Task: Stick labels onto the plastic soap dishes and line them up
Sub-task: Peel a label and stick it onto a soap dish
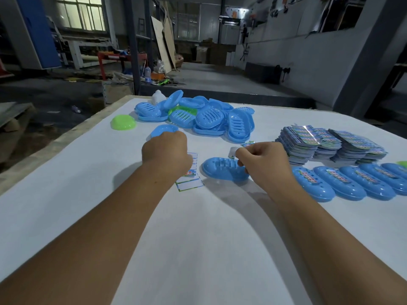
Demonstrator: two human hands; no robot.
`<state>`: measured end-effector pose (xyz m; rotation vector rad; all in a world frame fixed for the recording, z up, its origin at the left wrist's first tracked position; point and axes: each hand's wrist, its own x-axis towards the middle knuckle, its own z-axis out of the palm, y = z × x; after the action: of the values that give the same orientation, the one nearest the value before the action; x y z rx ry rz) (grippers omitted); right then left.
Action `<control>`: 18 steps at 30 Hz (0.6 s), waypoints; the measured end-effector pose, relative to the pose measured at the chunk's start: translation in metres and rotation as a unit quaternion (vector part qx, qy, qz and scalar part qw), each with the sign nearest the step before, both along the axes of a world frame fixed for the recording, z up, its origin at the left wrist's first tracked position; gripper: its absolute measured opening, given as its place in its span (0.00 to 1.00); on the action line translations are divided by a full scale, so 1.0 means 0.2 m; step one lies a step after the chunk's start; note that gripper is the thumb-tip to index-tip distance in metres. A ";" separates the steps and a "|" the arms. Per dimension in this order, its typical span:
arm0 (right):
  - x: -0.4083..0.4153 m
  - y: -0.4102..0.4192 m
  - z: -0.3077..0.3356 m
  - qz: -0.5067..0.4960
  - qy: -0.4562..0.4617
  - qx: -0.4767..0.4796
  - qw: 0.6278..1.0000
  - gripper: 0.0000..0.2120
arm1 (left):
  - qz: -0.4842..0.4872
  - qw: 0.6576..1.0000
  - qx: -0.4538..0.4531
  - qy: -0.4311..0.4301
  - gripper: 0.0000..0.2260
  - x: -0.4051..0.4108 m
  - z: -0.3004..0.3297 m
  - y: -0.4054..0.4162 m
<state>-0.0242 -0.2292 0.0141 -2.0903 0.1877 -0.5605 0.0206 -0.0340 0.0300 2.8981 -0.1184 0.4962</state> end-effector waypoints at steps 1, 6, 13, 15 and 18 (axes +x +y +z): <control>0.00 0.01 0.00 0.003 -0.011 -0.012 1.000 0.15 | -0.032 0.996 -0.080 0.000 0.05 0.00 0.00 -0.02; -0.01 0.03 -0.01 0.021 -0.048 -0.047 0.997 0.15 | -0.206 0.914 -0.344 0.061 0.10 -0.07 -0.02 -0.16; 0.00 0.02 -0.02 0.034 -0.041 -0.055 0.997 0.12 | -0.225 0.889 -0.384 0.105 0.05 -0.08 -0.05 -0.18; 0.01 0.01 -0.02 0.044 -0.043 -0.073 0.995 0.13 | -0.223 0.890 -0.385 0.101 0.06 -0.07 -0.05 -0.18; 0.01 0.01 -0.03 0.067 -0.049 -0.083 0.993 0.14 | -0.210 0.889 -0.397 0.085 0.07 -0.06 -0.06 -0.17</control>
<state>-0.0218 -0.2266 0.0074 -2.2104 -0.0576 -0.6139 0.0090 -0.0683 0.0173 2.0127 -0.4004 0.1465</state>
